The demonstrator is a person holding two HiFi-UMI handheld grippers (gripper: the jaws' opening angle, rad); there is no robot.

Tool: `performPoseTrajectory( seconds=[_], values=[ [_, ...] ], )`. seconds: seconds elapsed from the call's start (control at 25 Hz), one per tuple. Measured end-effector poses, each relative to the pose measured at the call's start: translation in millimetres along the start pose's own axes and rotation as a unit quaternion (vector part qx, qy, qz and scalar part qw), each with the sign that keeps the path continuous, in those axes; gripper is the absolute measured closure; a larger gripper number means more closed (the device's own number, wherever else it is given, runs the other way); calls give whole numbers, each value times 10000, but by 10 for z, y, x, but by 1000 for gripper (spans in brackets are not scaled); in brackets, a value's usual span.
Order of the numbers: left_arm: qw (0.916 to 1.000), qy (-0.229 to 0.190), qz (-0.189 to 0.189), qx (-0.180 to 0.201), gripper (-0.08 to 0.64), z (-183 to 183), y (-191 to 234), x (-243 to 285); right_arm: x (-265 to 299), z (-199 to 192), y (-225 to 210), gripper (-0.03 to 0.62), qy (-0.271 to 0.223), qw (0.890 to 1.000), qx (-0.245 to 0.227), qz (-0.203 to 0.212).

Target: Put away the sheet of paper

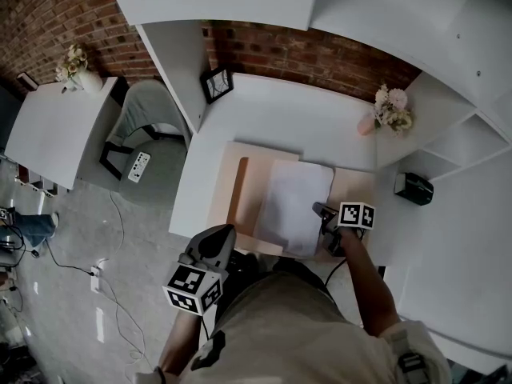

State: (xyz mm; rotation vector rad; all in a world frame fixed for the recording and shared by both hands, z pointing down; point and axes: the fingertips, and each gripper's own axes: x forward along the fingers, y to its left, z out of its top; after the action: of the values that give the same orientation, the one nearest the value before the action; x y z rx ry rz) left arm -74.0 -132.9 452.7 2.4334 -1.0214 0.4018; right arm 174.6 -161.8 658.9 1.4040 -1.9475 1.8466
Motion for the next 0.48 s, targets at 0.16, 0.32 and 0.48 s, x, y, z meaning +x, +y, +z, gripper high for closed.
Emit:
performPoseTrajectory(
  seconds=[0.16, 0.32, 0.48],
  values=[
    [10000, -25, 3, 35, 545, 17, 1, -15, 34, 4, 41, 565, 12, 10000, -39, 33],
    [10000, -56, 52, 5, 545, 25, 16, -57, 73, -4, 88, 565, 24, 10000, -49, 74],
    [9999, -95, 121, -1, 545, 8, 54, -115, 120, -17, 132, 565, 65, 9999, -52, 114]
  ],
)
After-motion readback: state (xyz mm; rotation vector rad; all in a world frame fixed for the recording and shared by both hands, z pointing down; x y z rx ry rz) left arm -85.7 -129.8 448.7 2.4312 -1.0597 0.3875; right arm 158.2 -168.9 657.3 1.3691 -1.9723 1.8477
